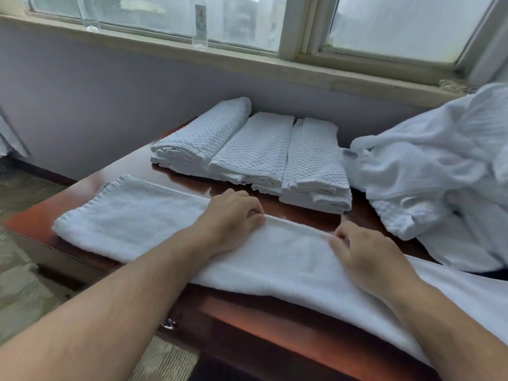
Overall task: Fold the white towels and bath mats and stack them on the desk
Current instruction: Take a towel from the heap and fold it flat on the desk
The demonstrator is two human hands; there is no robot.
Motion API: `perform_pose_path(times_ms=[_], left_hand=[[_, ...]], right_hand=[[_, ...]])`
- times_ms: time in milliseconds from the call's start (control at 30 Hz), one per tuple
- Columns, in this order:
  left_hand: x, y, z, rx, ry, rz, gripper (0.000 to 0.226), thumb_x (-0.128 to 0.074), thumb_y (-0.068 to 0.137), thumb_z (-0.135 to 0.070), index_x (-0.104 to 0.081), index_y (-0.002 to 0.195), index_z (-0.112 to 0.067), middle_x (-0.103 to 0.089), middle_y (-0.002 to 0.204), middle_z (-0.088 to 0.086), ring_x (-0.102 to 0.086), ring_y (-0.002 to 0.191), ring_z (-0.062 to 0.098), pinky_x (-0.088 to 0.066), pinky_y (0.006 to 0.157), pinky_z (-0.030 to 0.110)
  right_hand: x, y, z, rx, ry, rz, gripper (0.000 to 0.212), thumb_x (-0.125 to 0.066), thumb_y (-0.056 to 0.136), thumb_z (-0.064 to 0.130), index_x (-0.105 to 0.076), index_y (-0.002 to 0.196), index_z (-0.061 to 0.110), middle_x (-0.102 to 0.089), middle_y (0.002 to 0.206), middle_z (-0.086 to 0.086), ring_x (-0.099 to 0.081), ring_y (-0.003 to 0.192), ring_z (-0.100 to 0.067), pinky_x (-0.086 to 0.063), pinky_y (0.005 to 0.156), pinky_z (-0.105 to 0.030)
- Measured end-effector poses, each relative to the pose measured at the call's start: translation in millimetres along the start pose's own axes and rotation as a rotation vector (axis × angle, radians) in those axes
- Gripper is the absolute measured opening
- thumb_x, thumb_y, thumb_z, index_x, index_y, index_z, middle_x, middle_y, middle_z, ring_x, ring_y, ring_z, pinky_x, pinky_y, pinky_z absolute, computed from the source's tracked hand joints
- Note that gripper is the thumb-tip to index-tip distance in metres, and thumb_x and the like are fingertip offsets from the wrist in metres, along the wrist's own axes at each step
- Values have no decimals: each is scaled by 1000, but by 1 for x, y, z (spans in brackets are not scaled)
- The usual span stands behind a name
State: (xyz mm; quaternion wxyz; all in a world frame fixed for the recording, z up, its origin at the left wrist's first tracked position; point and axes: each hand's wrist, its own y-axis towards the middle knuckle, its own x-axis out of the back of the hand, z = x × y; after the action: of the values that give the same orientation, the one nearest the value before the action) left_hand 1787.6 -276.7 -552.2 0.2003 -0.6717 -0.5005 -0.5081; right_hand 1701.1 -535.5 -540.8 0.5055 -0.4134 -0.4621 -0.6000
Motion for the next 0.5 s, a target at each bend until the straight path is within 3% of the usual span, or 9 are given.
perform_pose_path(times_ms=[167, 333, 433, 500], left_hand=[[2, 5, -12, 17, 80, -141, 16, -59, 97, -40, -68, 108, -31, -60, 111, -7, -47, 114, 19, -32, 100, 34], [-7, -14, -50, -100, 35, -129, 25, -54, 99, -38, -62, 123, -37, -52, 126, -12, -38, 124, 16, -27, 109, 32], [-19, -25, -76, -203, 16, 22, 35, -43, 101, -48, -55, 133, -41, -46, 140, -14, -31, 134, 13, -19, 117, 32], [-30, -29, -84, -222, 63, 170, 48, -32, 100, -58, -41, 145, -44, -31, 156, -13, -18, 144, 10, -6, 118, 28]], right_hand=[[4, 10, -6, 55, 76, -68, 14, -52, 100, 39, -55, 90, 32, -51, 79, 19, -52, 85, -16, -37, 79, -38], [4, -14, -11, 79, -53, -303, 12, -73, 88, 25, -66, 84, 16, -54, 81, -1, -49, 85, -26, -47, 80, -43], [8, -44, -28, 18, -15, -241, 14, -67, 88, 34, -68, 83, 21, -57, 83, 4, -53, 85, -24, -48, 79, -43], [9, -65, -46, -36, 31, -148, 24, -55, 91, 45, -70, 100, 29, -63, 105, 11, -56, 104, -20, -44, 92, -41]])
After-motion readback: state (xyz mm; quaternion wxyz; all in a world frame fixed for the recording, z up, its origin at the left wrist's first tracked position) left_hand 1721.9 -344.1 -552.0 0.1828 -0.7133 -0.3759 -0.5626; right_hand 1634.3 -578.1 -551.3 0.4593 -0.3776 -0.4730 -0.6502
